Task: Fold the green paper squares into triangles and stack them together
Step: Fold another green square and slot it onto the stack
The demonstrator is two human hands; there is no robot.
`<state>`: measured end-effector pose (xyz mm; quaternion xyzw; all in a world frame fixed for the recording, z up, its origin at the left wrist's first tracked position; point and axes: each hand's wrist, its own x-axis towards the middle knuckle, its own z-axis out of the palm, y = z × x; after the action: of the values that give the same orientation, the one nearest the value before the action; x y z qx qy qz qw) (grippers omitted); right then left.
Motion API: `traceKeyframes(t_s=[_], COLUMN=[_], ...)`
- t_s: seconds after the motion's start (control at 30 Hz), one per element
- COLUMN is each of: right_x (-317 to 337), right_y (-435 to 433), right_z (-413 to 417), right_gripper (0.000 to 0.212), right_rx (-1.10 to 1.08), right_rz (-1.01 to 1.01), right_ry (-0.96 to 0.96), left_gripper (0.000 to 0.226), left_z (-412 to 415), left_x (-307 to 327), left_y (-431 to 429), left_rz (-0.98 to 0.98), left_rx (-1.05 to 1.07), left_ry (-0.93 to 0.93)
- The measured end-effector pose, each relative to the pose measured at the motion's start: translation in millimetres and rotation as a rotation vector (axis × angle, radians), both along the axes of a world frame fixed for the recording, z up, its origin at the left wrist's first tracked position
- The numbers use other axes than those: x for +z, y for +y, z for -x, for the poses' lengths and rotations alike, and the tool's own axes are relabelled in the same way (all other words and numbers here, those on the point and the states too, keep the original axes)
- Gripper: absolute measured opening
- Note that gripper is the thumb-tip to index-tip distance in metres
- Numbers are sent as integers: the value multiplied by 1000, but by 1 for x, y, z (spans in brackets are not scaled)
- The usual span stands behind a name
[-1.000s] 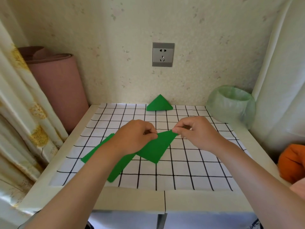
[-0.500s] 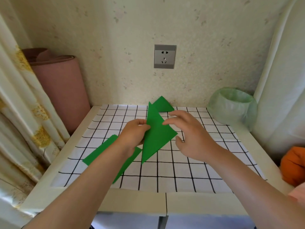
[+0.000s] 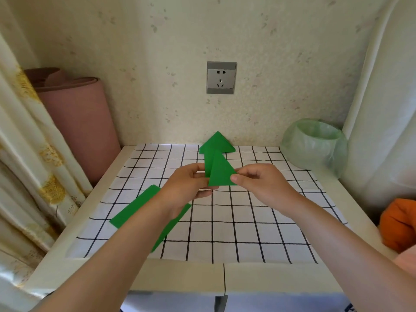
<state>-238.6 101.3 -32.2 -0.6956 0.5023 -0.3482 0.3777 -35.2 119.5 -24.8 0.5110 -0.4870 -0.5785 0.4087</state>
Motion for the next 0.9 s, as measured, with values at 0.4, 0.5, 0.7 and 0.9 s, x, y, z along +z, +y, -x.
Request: traceKeyframes(t_s=[0.4,0.5,0.7,0.9], right_x=[6,5,4,6], right_y=[2,2,-2,-3], right_z=[1,2,6,11], right_gripper=[13,21,9,11], right_rx=[-30,-16,-34,-38], right_rz=[-86,-40,-16,-41], right_ry=[-106,-82,17,13], left_gripper=[18,16,33,39], left_z=[5,8,10,8], left_x=[2,-1,-3,0], left_y=[1,2,3,3], left_rz=[160,170,178,248], left_rx=[59,113,43,31], left_ry=[-18,23,24,8])
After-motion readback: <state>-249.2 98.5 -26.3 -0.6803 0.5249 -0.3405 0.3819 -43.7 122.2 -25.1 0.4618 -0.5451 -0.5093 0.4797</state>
